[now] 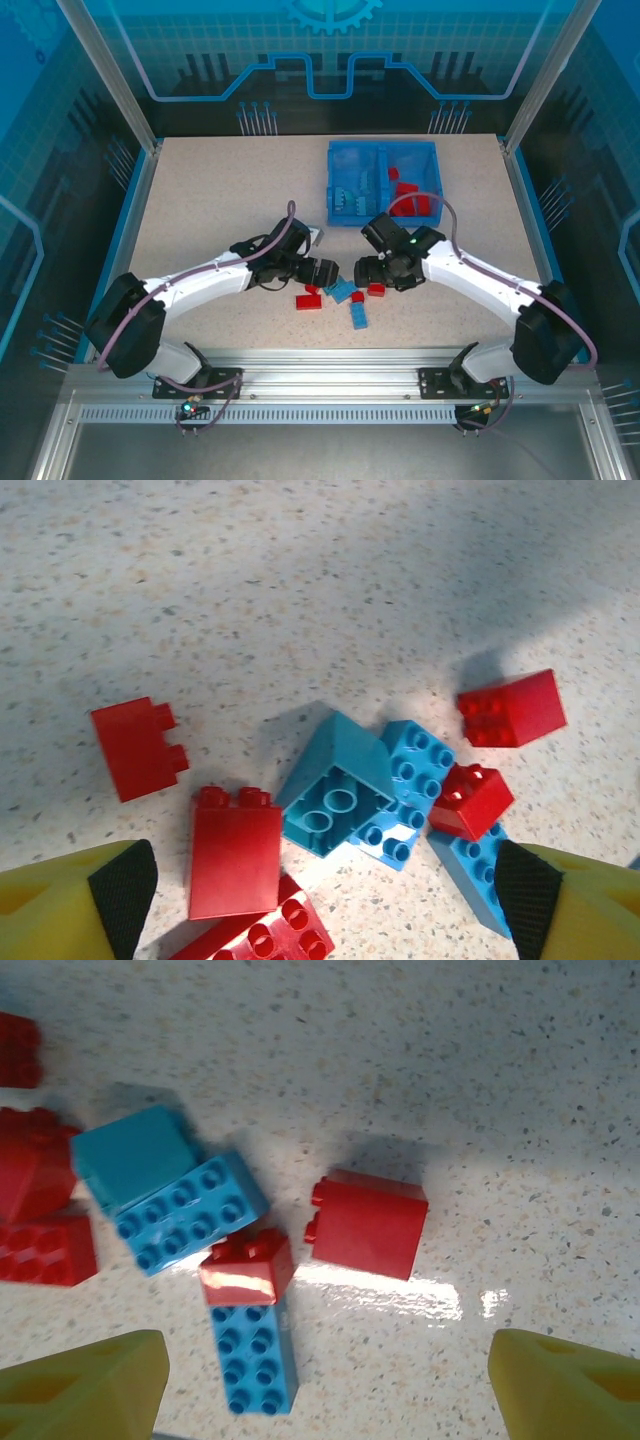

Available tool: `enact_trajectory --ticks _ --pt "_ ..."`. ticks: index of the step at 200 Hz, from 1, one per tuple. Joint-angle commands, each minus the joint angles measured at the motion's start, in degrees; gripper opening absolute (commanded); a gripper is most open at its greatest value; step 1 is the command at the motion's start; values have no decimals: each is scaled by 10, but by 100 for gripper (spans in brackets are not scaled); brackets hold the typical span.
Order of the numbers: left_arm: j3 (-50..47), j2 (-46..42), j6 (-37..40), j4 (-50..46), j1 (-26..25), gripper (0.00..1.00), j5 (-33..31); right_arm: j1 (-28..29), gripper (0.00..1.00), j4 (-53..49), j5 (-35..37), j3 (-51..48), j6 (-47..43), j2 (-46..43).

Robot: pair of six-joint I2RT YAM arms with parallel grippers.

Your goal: Sort the legos into containers by color

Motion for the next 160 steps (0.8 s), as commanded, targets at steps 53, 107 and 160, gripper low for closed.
enact_trajectory --ticks 53,107,160 --pt "-2 -36 117 2 0 99 26 -12 67 84 21 -29 48 124" --pt "-23 -52 120 30 -1 99 8 -29 36 73 42 -47 60 104" --pt "-28 -73 92 38 -1 99 -40 -136 31 48 95 15 -19 -43"
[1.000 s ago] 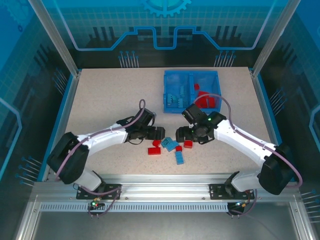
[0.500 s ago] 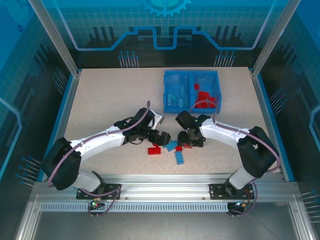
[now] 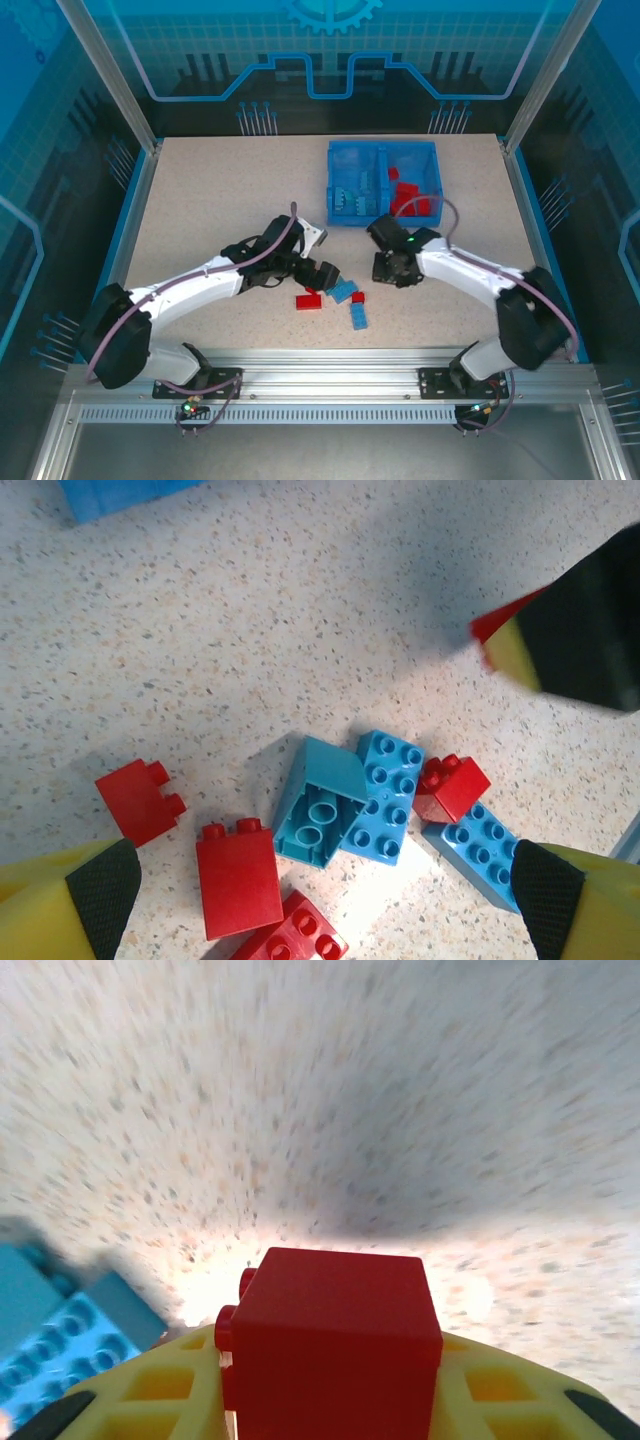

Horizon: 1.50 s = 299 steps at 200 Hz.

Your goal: Sort the legos into containers by color

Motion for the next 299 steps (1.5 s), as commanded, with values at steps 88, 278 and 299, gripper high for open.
enact_trajectory --ticks 88,278,299 --pt "-29 -66 -35 31 0 99 -16 -253 39 -18 -53 465 -163 333" --pt "174 169 69 -166 -38 85 6 -237 89 -97 -308 211 -188 -84" --pt "189 200 65 -173 -43 83 13 -231 95 -143 -338 185 -203 -129"
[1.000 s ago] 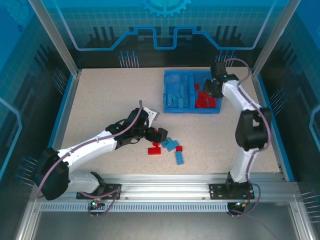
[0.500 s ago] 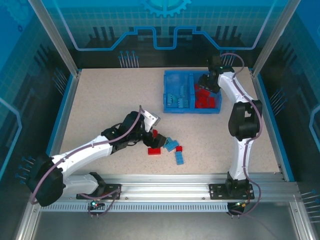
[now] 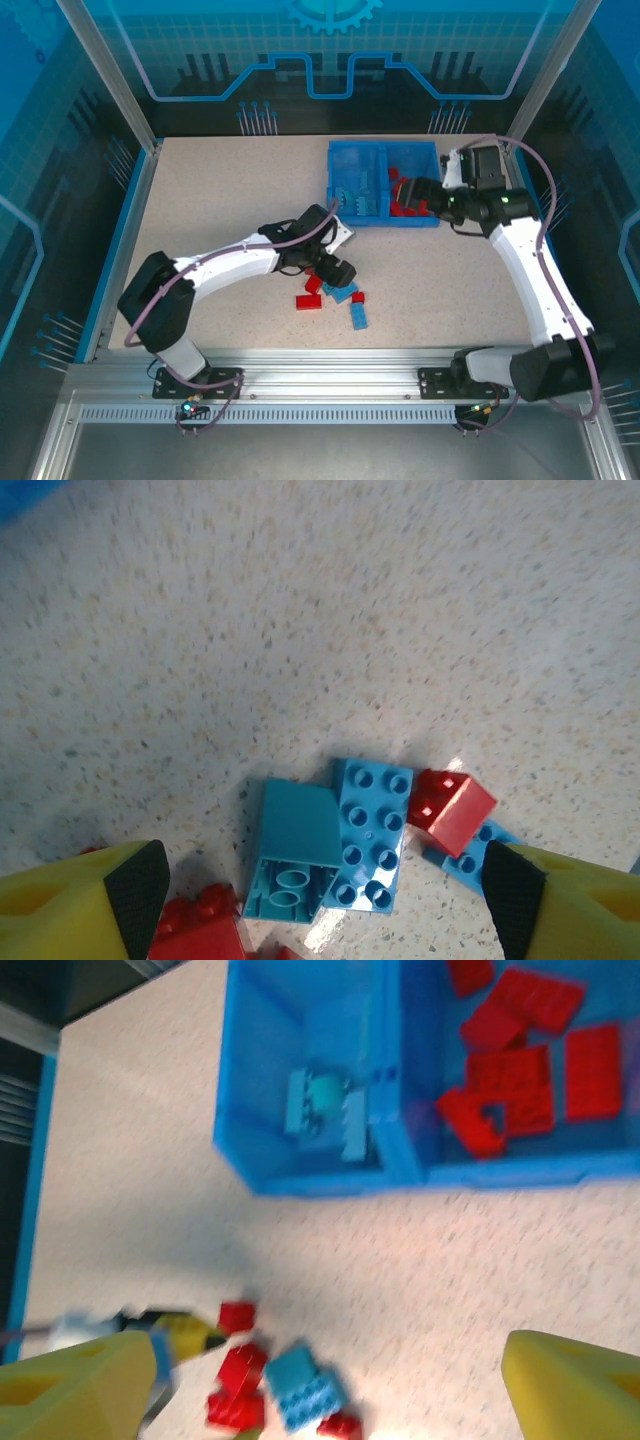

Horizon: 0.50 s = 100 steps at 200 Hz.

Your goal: Sort the legos into containers by color

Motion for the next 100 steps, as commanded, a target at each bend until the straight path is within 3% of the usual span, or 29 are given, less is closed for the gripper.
enact_trajectory --ticks 1,35,65,100 --pt "26 29 -21 -64 -9 83 1 11 95 -69 -77 -35 -20 -28" --pt "59 74 0 -89 -26 78 -45 11 97 -91 -41 -63 -24 -57" --pt "69 98 6 -80 -31 67 -75 11 97 -85 -54 -56 -20 -45" --pt "77 114 3 -91 -31 64 -86 12 97 -86 -41 -45 -17 -40"
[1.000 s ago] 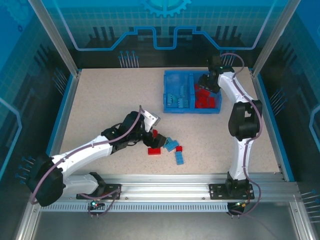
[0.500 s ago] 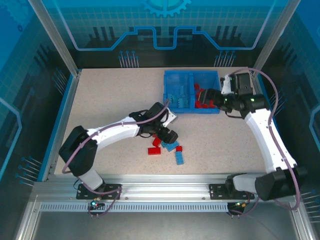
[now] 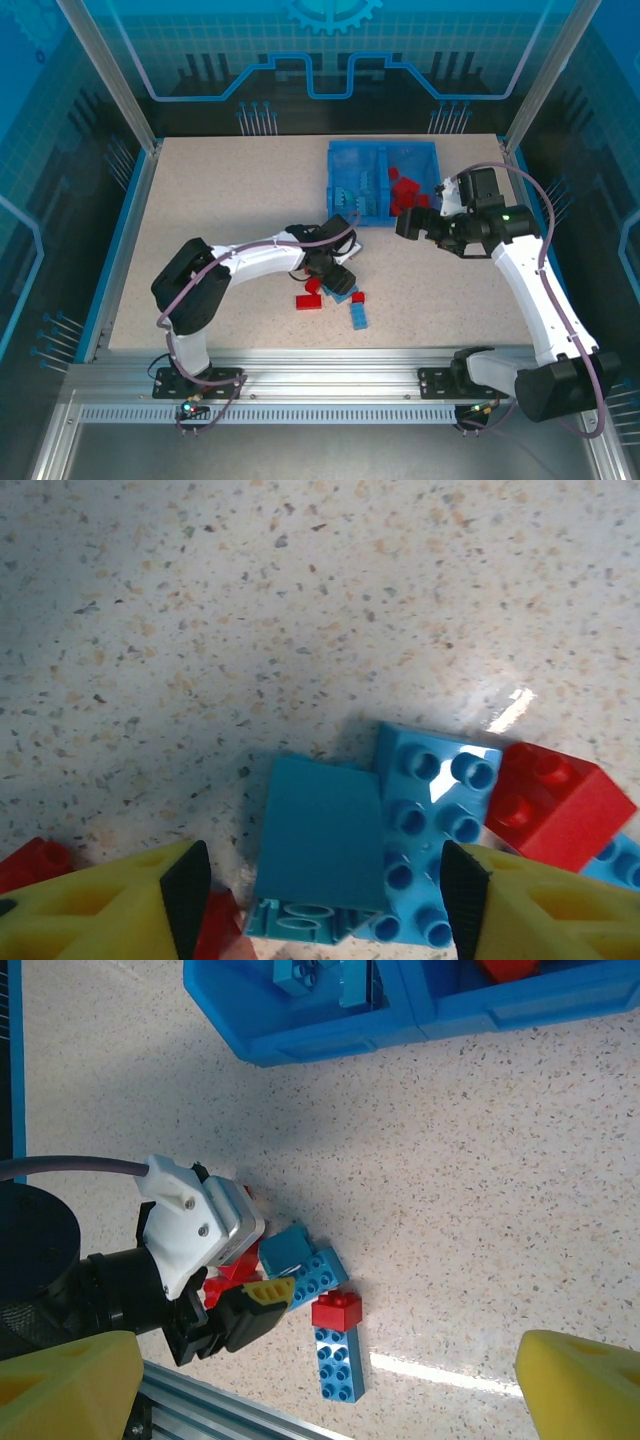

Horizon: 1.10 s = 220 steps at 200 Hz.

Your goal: Sort the legos into containers by color

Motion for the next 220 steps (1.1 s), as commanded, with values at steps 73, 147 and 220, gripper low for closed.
enact_trajectory --ticks 73,147,220 --pt "19 35 -4 -22 -2 53 -23 6 98 -4 -4 1 8 -9" --pt "33 71 -26 -18 -2 45 -50 9 98 6 -3 1 20 -9" --pt "-1 28 -42 -15 -1 51 -84 17 98 2 7 12 19 1"
